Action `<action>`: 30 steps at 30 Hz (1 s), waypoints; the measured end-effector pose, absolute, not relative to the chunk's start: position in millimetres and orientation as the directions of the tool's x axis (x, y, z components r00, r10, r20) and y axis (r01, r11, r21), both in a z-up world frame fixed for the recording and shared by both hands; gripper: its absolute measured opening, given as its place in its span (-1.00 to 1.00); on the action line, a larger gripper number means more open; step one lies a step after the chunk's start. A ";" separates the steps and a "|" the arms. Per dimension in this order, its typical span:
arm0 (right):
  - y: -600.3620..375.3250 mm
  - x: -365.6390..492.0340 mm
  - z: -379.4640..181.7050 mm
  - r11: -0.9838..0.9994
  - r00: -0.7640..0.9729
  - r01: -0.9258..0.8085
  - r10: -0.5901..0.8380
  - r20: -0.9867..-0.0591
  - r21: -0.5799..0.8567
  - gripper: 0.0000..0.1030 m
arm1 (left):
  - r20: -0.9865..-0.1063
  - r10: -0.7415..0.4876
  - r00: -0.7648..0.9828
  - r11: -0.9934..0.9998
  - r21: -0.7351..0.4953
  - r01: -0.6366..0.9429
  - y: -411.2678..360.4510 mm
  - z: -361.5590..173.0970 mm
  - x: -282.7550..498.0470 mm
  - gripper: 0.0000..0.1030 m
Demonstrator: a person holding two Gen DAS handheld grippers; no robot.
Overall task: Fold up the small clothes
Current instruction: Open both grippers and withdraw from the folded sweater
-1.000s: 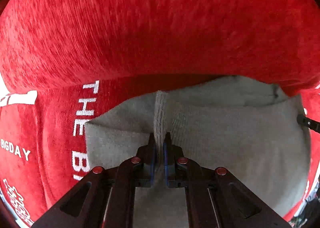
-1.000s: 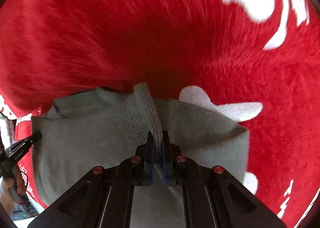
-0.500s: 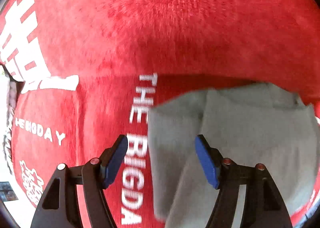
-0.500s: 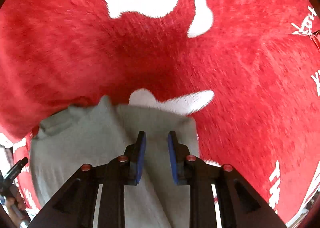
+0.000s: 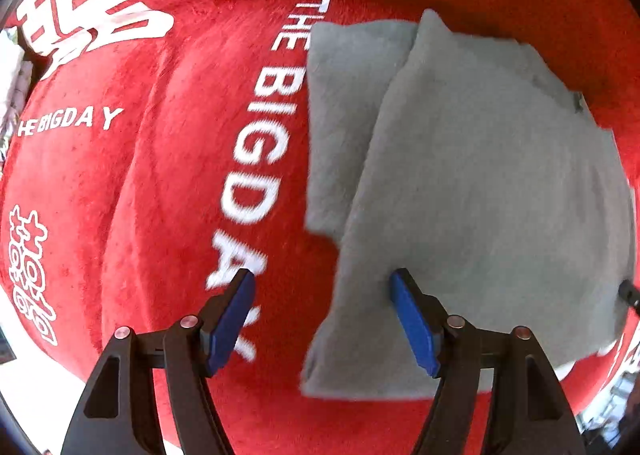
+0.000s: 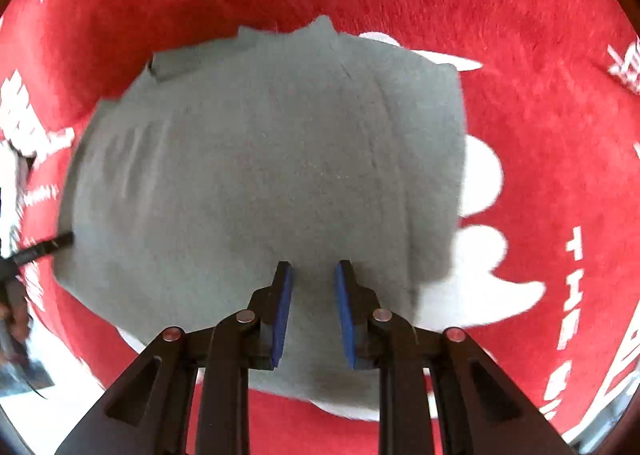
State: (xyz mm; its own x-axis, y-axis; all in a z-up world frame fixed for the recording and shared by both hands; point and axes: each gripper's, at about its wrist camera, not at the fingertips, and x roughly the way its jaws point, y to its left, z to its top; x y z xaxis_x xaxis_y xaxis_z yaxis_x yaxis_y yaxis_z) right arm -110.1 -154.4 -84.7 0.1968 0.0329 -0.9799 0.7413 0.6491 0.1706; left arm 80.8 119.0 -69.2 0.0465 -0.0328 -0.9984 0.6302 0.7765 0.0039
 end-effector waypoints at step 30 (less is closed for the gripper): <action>-144.0 -235.5 -93.4 0.077 0.343 0.930 0.170 -0.924 0.359 -0.67 | -0.999 0.031 0.027 0.763 0.041 0.645 165.5 -47.2 70.9 0.44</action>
State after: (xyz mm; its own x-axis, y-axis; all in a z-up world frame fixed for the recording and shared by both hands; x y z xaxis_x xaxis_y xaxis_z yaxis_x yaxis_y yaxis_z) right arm -235.5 -144.0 -93.4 0.3429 0.1702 -0.9238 0.9301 0.0766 0.3593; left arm 70.9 165.5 -47.2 0.0267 0.0307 -0.9992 0.6449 0.7632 0.0407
